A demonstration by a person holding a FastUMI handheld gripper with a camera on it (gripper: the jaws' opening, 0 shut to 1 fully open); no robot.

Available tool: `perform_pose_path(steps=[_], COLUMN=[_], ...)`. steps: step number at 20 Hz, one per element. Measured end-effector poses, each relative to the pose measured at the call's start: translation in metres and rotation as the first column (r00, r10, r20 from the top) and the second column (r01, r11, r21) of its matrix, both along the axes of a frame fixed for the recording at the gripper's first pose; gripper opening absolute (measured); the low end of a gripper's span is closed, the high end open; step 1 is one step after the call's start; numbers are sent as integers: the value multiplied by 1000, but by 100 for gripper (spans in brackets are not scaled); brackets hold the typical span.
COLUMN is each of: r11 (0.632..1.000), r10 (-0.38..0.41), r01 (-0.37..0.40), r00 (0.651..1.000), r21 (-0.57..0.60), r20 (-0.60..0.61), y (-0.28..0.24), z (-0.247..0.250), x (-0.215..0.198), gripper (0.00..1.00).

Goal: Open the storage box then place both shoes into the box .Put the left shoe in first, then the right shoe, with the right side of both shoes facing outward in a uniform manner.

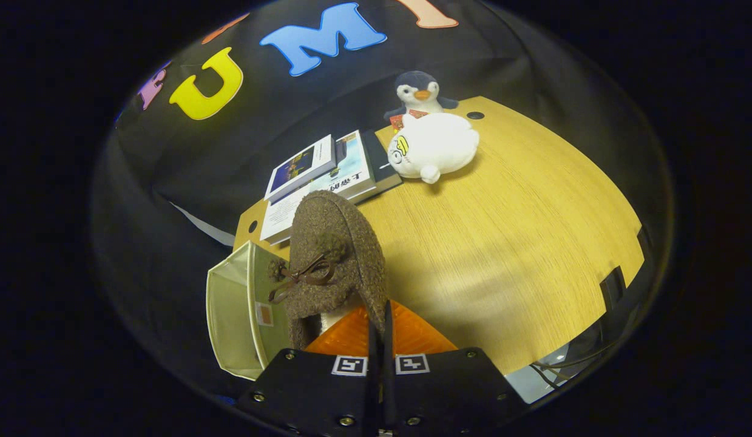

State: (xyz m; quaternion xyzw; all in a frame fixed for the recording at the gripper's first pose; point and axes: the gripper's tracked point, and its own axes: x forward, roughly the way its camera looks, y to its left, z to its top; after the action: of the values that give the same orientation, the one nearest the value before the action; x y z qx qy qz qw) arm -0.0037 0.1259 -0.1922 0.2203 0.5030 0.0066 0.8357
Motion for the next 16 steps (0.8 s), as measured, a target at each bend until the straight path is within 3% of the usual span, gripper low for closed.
perform_pose_path(steps=[8, 16], r11=[998, 994], r10=[45, 91], r01=[-47, -95], r00=[997, 992], r21=[41, 49], r20=[63, 84], y=[76, 149], z=[35, 35], x=[12, 11], gripper=[3, 3])
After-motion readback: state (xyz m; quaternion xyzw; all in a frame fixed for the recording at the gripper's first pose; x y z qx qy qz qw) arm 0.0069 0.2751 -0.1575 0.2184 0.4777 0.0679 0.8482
